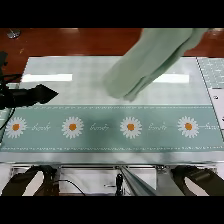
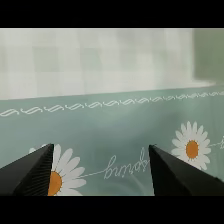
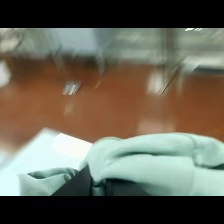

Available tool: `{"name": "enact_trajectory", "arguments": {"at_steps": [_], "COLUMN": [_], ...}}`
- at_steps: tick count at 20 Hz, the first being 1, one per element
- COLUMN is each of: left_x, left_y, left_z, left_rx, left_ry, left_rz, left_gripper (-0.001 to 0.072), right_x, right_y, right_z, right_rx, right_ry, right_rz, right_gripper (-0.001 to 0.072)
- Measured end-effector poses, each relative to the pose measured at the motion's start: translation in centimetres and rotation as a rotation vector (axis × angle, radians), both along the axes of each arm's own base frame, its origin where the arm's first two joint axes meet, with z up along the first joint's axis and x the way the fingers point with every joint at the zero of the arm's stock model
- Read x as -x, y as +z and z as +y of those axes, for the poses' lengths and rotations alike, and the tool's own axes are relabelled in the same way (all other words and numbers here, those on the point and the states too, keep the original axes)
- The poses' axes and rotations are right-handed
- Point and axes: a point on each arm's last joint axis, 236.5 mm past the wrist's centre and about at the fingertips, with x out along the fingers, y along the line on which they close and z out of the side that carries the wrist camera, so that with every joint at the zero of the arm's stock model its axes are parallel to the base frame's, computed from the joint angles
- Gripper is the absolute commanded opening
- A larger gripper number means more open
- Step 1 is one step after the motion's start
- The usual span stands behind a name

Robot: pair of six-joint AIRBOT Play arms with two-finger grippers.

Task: Fold the shirts.

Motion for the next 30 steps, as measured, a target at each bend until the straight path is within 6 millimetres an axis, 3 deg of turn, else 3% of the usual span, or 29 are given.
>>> {"name": "enact_trajectory", "arguments": {"at_steps": [2,4,7,9,11,13,15,16,18,20,21,23,25,27,30], "left_x": [-0.3,-0.6,-1.0,-1.4,-1.9,-2.4,-2.7,-2.5,-1.5,0.2,1.0,2.2,3.3,4.5,5.6], "left_y": [0.0,0.1,0.2,0.2,0.0,-0.4,-1.0,-1.6,-3.0,-4.4,-4.8,-5.5,-6.5,-8.2,-11.1], "left_z": [0.2,0.3,0.5,0.8,1.1,1.4,1.5,1.3,0.7,-0.1,-0.5,-1.3,-2.2,-4.2,-8.4], "left_rx": [0.002,0.003,0.001,0.001,-0.004,-0.007,-0.005,-0.001,0.01,0.026,0.033,0.045,0.056,0.077,0.089], "left_ry": [0.016,0.027,0.043,0.058,0.069,0.082,0.086,0.074,0.036,-0.018,-0.043,-0.087,-0.128,-0.195,-0.329], "left_rz": [-0.009,-0.018,-0.033,-0.044,-0.046,-0.046,-0.029,-0.001,0.075,0.169,0.207,0.263,0.32,0.399,0.486], "left_gripper": [0.0701,0.0701,0.0702,0.0701,0.0701,0.0702,0.0701,0.0701,0.0701,0.0701,0.0701,0.0701,0.0701,0.0701,0.0701], "right_x": [-0.8,-1.8,-2.8,-2.6,-2.0,-1.1,-0.7,-0.9,-3.0,-6.4,-7.9,-9.8,-9.0,-7.0,-2.9], "right_y": [-4.3,-10.0,-19.9,-27.1,-32.7,-37.3,-39.1,-39.0,-37.4,-34.7,-33.8,-33.2,-34.5,-36.7,-40.9], "right_z": [2.4,5.8,12.0,16.9,20.6,23.9,25.4,25.4,23.1,17.8,14.2,5.0,-3.5,-9.5,-12.0], "right_rx": [0.077,0.135,0.193,0.2,0.185,0.136,0.077,0.046,-0.003,-0.042,-0.035,0.017,0.054,0.02,-0.065], "right_ry": [0.058,0.133,0.252,0.329,0.377,0.415,0.447,0.465,0.459,0.387,0.326,0.138,-0.058,-0.228,-0.322], "right_rz": [0.111,0.246,0.458,0.606,0.732,0.858,0.93,0.955,0.957,0.923,0.902,0.886,0.924,0.967,1.037], "right_gripper": [0.0024,0.0024,0.0024,0.0024,0.0032,0.062,0.0621,0.0621,0.062,0.062,0.0619,0.0619,0.0618,0.0618,0.0618]}}
